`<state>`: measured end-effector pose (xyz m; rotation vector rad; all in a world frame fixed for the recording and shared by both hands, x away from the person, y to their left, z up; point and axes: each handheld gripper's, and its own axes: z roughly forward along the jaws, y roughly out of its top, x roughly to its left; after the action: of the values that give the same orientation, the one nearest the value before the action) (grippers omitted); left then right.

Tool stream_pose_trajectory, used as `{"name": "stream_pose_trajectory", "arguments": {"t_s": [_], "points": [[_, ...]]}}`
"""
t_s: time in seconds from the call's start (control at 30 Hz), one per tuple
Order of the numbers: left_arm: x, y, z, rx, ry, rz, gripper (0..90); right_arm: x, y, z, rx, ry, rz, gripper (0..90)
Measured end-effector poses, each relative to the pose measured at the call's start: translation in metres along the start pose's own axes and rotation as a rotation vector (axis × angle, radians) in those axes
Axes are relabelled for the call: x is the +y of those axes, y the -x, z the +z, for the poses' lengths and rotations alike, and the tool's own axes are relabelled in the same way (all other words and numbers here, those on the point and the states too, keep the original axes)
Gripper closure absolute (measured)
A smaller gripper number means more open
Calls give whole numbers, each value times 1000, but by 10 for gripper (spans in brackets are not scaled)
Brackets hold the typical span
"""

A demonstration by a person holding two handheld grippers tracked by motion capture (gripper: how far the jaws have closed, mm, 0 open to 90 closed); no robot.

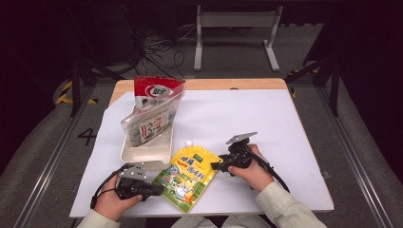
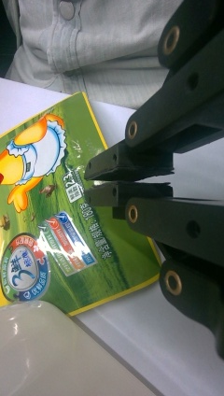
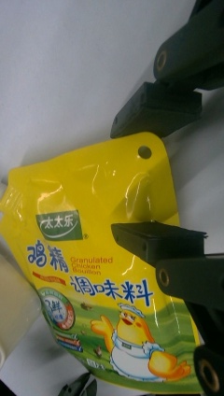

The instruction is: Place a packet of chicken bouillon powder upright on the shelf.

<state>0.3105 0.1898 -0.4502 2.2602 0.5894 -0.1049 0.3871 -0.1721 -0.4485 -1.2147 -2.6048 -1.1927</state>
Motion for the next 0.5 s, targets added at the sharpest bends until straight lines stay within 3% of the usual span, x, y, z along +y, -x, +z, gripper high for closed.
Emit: {"name": "stream_pose_trajectory", "arguments": {"t_s": [0.1, 0.13, 0.27, 0.5], "points": [[0, -1, 1, 4, -1, 1, 869, 0, -1, 0, -2, 3, -4, 483], [0, -2, 1, 0, -3, 0, 872, 0, -3, -1, -4, 12, -3, 524], [0, 0, 4, 1, -30, 5, 859, 3, -8, -9, 31, 54, 6, 589], [0, 1, 11, -17, -58, 4, 878, 1, -7, -2, 40, 32, 14, 602]]}}
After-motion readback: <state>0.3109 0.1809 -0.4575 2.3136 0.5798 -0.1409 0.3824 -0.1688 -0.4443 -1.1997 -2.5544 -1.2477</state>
